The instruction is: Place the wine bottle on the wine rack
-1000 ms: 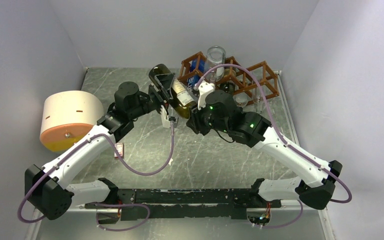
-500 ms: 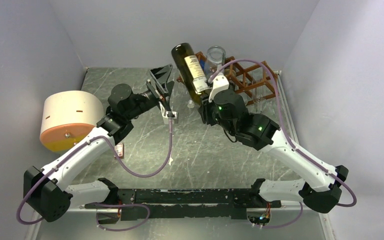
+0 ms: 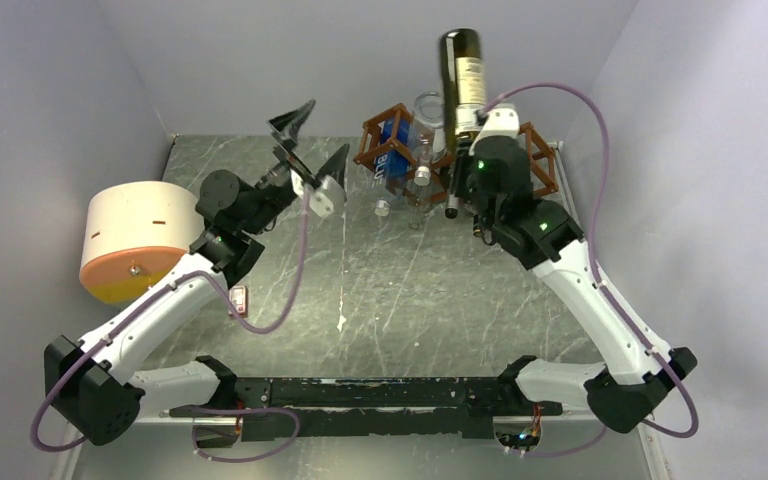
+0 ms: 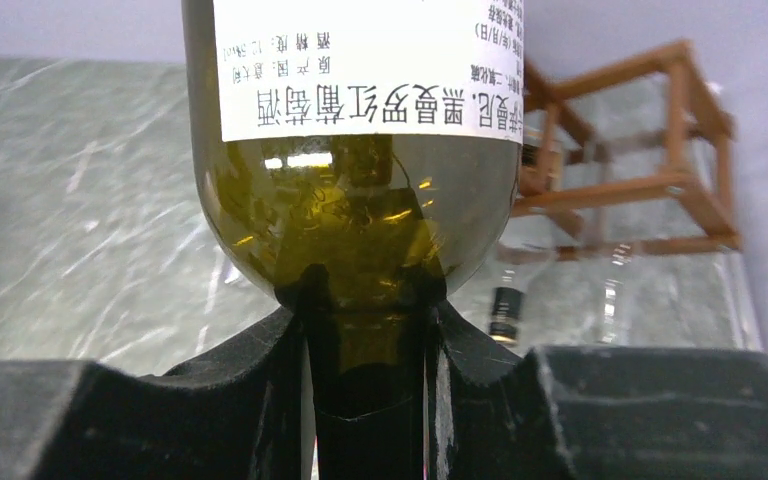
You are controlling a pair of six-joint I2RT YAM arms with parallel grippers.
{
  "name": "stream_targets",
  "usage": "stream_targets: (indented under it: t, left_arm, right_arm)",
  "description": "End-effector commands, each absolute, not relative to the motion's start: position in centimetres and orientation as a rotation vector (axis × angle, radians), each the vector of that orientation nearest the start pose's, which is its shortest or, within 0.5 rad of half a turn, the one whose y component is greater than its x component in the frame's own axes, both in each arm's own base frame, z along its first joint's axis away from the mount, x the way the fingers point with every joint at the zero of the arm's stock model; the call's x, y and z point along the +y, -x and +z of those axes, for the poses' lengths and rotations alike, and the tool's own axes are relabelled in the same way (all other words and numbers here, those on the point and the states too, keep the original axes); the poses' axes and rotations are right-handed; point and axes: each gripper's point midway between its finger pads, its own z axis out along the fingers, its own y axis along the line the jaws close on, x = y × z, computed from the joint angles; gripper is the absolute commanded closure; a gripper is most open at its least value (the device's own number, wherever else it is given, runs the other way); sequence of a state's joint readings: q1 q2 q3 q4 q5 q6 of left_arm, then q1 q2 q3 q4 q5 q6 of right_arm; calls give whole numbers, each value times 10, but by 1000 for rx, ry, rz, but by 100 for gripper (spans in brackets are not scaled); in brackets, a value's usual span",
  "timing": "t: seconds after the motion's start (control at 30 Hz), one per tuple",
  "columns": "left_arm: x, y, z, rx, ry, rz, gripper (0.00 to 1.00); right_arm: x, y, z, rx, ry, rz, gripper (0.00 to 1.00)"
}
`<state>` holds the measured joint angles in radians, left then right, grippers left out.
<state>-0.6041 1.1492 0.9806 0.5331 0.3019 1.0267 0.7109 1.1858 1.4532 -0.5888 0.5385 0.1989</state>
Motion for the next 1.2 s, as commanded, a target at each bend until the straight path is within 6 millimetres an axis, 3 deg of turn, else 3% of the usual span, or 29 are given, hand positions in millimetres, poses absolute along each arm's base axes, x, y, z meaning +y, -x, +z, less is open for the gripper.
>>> stream_targets:
  t: [0.0,0.17,0.33,0.6,1.03,1.1,1.17]
  left_arm:
    - [-220,-325,514,766,-634,-70,1]
    - [-208,-335,534,968,-442,-237,1]
    - [-202,-322,552,971,-412,-287,1]
    - [-206,-300,565,979,-471,-365,1]
    - [-205,-298,567,1023,-530,-314,1]
    - [-204,-298,568,1024,-531,-311,1]
    - [-205,-296,568,1026,-539,-314,1]
  right_arm:
    - [122,-347,400,1747,-76,150,100]
    - [89,-370,363,1831,-163,135,100]
    - [71,-390,333,1889,-213,156,100]
    - [57,-417,292,1967,-230,202,100]
    - [50,-437,237,2103,-243,220,100]
    - [50,-436,228,2131,-253,222,93]
    - [49,-433,222,2142,-266,214,80]
